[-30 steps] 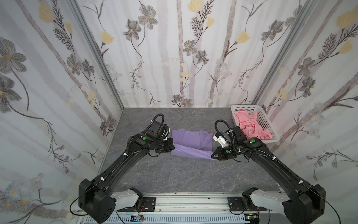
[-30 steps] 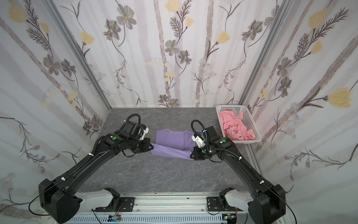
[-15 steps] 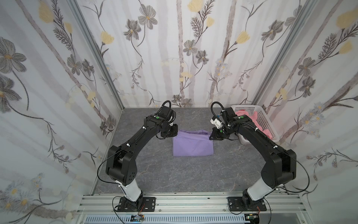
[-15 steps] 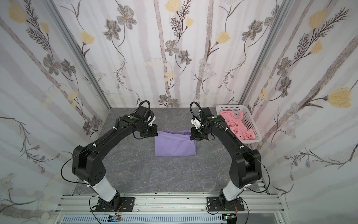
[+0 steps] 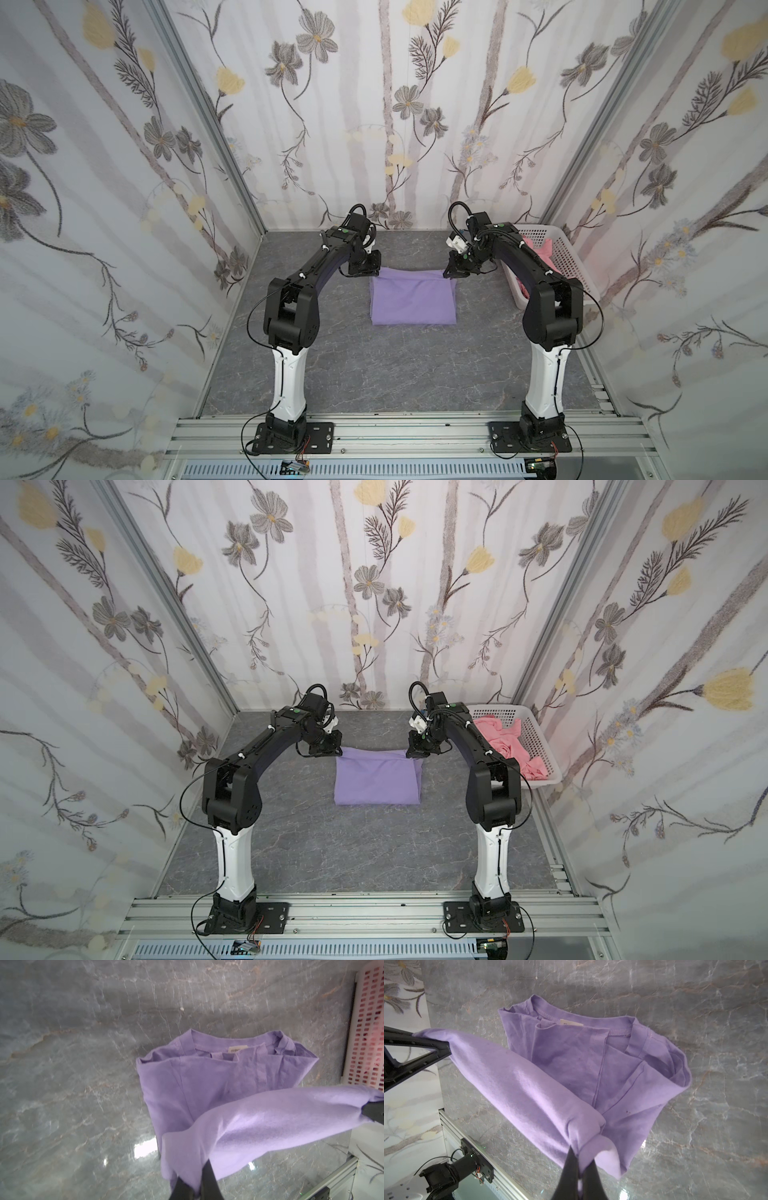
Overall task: Fold and stack t-shirts
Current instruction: Fold the T-shirt, then move the T-shirt to the corner of the board.
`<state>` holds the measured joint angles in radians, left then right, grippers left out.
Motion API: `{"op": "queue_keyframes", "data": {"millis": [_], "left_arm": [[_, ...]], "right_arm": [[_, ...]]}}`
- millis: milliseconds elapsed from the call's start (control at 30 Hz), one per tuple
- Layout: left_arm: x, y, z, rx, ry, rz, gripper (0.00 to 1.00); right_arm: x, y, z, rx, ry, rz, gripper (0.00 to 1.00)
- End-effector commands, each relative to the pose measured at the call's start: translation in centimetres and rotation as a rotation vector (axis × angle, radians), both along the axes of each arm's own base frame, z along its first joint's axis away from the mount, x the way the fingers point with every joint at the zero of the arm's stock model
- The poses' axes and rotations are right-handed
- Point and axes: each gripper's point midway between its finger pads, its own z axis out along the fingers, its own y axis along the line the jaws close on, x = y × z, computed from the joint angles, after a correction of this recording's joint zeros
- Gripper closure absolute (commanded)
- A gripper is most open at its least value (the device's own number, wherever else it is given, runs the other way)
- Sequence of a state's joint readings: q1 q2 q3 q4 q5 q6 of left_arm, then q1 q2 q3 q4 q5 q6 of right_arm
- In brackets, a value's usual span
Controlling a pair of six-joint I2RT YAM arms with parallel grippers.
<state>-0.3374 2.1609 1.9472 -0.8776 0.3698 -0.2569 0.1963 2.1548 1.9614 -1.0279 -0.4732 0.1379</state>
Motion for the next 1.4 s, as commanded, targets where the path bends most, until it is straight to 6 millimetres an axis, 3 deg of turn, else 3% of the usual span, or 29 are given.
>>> {"op": "queue_keyframes", "data": {"millis": [0,67,200,367,467,533,600,700,833,933,1033,1167,1233,1367], "left_arm": [[1.8,0.5,-0.4,0.02,-0.007,0.001,0.03],[3.1,0.5,-0.4,0.023,-0.025,0.001,0.0],[5.1,-0.1,0.9,-0.005,-0.049,0.0,0.0],[5.4,-1.1,4.3,-0.07,-0.084,-0.008,0.0],[4.5,-2.1,5.7,-0.136,-0.078,-0.018,0.0],[3.6,-2.9,5.9,-0.179,-0.065,-0.029,0.0],[2.3,-3.4,4.7,-0.202,-0.025,-0.032,0.0],[-0.6,-2.4,0.7,-0.141,0.065,-0.026,0.0],[-3.8,0.4,-5.0,-0.039,0.127,0.002,0.0],[-5.3,1.5,-7.7,-0.006,0.163,0.015,0.0],[-5.7,1.7,-8.7,0.004,0.166,0.012,0.0],[-4.9,1.2,-8.9,-0.025,0.138,0.013,0.0],[-4.4,0.8,-9.3,-0.045,0.134,0.011,0.0],[-4.2,0.1,-11.1,-0.075,0.156,0.014,0.0]], "right_arm": [[0.7,-0.5,-1.5,-0.006,0.056,-0.012,0.82],[1.5,-0.4,-2.6,0.002,0.08,-0.025,0.67],[2.9,-0.3,-3.3,0.001,0.078,-0.044,0.62],[4.2,-0.2,-0.4,0.002,-0.009,-0.049,0.6],[3.8,1.0,1.3,0.066,-0.024,-0.022,0.59],[3.0,2.0,1.2,0.088,-0.006,0.005,0.59],[2.2,2.2,0.1,0.049,0.009,0.025,0.6],[1.2,1.5,-0.1,0.005,0.012,0.027,0.62],[0.5,0.4,3.4,-0.032,-0.086,0.033,0.62],[0.2,-0.7,7.3,-0.027,-0.174,0.02,0.61],[-0.5,-1.7,11.1,-0.017,-0.255,0.001,0.6],[-1.9,-2.4,14.6,0.012,-0.326,-0.011,0.58],[-2.7,-2.9,15.5,0.01,-0.343,-0.016,0.58],[-4.2,-3.9,15.1,-0.007,-0.332,-0.027,0.57]]}}
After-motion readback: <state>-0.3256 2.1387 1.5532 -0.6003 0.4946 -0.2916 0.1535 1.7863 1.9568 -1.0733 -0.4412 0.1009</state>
